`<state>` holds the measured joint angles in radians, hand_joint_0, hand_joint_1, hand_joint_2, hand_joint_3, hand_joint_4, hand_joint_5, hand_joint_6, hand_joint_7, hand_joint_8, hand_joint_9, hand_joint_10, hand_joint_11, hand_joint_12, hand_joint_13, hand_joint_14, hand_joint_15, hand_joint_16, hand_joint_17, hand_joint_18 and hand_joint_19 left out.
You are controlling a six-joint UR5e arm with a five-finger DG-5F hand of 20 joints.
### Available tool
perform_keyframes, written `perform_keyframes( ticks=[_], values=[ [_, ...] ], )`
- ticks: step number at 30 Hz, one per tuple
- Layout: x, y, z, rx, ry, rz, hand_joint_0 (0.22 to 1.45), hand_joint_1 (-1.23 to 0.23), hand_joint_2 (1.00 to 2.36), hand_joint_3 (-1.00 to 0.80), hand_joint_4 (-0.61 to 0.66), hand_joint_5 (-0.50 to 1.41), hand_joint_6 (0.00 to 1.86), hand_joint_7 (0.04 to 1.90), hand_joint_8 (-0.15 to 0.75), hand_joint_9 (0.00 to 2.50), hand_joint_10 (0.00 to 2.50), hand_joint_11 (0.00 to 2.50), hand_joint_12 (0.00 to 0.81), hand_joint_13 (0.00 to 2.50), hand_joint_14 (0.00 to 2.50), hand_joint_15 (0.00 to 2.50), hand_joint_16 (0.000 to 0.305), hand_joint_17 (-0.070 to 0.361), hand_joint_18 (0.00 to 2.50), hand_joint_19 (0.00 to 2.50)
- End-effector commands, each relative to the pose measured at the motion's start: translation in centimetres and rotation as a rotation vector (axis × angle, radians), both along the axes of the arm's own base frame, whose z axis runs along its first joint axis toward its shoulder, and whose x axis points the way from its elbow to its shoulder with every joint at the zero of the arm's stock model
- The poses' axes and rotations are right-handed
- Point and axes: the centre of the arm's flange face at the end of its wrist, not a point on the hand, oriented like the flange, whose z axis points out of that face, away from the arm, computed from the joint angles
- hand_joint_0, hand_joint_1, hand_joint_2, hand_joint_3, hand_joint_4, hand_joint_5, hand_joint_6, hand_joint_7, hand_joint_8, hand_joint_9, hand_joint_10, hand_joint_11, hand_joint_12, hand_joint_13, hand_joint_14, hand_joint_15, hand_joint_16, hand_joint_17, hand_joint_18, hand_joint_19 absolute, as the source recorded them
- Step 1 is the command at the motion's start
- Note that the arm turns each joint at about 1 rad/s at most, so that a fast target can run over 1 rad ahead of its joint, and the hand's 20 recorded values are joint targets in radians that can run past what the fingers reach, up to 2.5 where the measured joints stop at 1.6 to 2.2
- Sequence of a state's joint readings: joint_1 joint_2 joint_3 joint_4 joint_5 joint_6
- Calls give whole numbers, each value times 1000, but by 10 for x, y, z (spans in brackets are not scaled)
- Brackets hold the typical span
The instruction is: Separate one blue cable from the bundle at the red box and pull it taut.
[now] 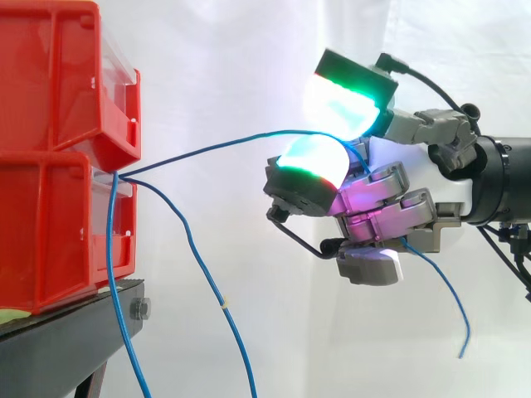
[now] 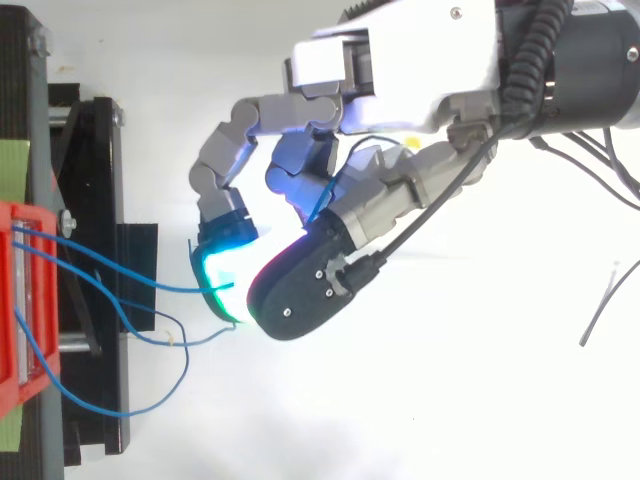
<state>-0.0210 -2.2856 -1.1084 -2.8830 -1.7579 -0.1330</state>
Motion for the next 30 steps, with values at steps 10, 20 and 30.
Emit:
perform_keyframes(
  ticks=[10, 20, 30],
  values=[
    [-3, 1, -13, 37, 5, 1, 627, -739, 1020, -119, 74, -150, 929, 1095, 355, 939, 1894, 1596, 395, 1222, 1355, 1497, 56, 127, 1113, 875],
    [-8, 0, -23, 98, 26, 4, 641, -769, 1022, -67, 7, -146, 934, 1151, 349, 941, 1874, 1596, 396, 1222, 1359, 1486, 55, 125, 1106, 873],
    [-13, 9, -41, 133, 35, 12, 646, -768, 1021, -75, 25, -145, 937, 1141, 356, 944, 1851, 1607, 398, 1220, 1367, 1475, 55, 124, 1105, 872]
  ],
)
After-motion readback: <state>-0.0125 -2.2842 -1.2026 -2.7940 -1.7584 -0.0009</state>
